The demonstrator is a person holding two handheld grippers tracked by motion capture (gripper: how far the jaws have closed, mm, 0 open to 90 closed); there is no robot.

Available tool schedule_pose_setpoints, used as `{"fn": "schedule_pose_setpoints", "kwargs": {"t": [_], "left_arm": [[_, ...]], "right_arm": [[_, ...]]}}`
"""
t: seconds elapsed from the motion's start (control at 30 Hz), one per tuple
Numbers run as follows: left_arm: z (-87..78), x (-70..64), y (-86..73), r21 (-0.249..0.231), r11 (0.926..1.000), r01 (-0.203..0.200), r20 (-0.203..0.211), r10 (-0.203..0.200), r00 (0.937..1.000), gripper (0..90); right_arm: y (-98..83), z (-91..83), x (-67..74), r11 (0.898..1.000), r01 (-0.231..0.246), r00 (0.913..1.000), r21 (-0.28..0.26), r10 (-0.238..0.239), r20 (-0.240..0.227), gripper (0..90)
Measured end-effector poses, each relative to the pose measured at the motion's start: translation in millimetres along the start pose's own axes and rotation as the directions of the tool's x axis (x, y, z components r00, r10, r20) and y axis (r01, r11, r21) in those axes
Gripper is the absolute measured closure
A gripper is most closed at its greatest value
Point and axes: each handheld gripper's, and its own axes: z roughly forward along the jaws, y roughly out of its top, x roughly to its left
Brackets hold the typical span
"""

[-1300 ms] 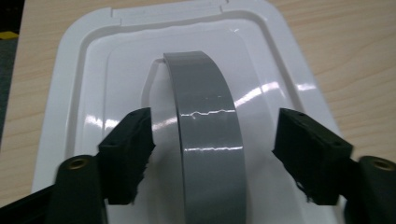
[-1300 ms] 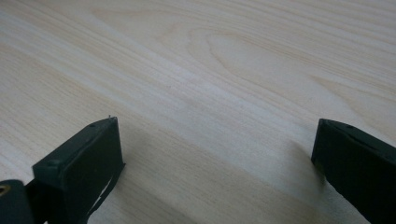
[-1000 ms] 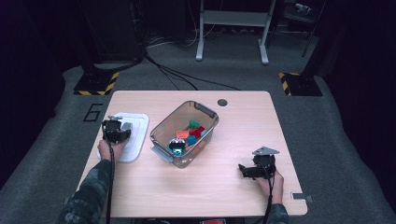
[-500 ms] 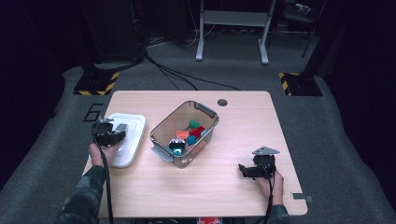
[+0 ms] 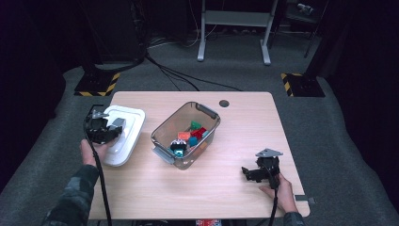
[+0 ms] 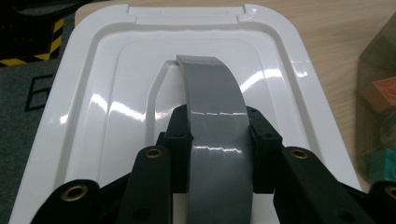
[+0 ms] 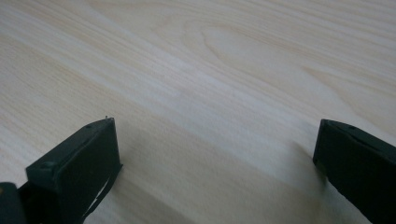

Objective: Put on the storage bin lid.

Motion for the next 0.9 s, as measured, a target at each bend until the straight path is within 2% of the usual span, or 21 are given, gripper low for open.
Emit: {"fn": "schedule_pose_setpoints", "kwargs": {"t": [0.03,0.07,0.1,0.3,0.53,0.77,0.9], "left_arm": [[-2.2,-1.5,2.6,-0.004,1.0,-0.004,0.002,0.004,1.0,67.5],[-4.6,-2.8,5.3,-0.005,0.9999,-0.009,0.006,0.009,0.9999,67.5],[-6.5,-4.2,7.9,-0.012,0.9998,-0.016,0.009,0.016,0.9998,67.5],[-15.9,-14.2,24.2,-0.033,0.9981,-0.051,0.02,0.052,0.9985,67.5],[-27.2,-26.1,44.6,-0.054,0.9943,-0.092,0.044,0.095,0.9945,67.5],[-31.4,-39.2,60.2,-0.059,0.9899,-0.129,0.063,0.133,0.9891,67.4],[-32.9,-44.9,66.2,-0.065,0.9891,-0.132,0.078,0.137,0.9875,67.5]], "right_arm": [[-2.5,-2.2,0.6,1.0,-0.01,0.9999,-0.001,0.01,0.013,0.0],[-4.1,-4.1,-0.4,1.0,0.002,1.0,0.0,-0.002,0.004,0.0],[-5.0,-4.9,0.1,1.0,-0.01,0.9999,0.001,0.01,0.006,0.0],[-4.8,-4.5,-0.9,1.0,0.002,1.0,-0.001,-0.002,0.0,0.0],[-4.0,-3.6,-1.9,1.0,0.011,0.9999,-0.001,-0.011,-0.006,0.0],[-3.8,-3.3,-2.6,1.0,0.017,0.9998,-0.001,-0.017,-0.014,0.0],[-3.8,-3.3,-2.7,1.0,0.018,0.9997,-0.001,-0.018,-0.014,0.0]]}}
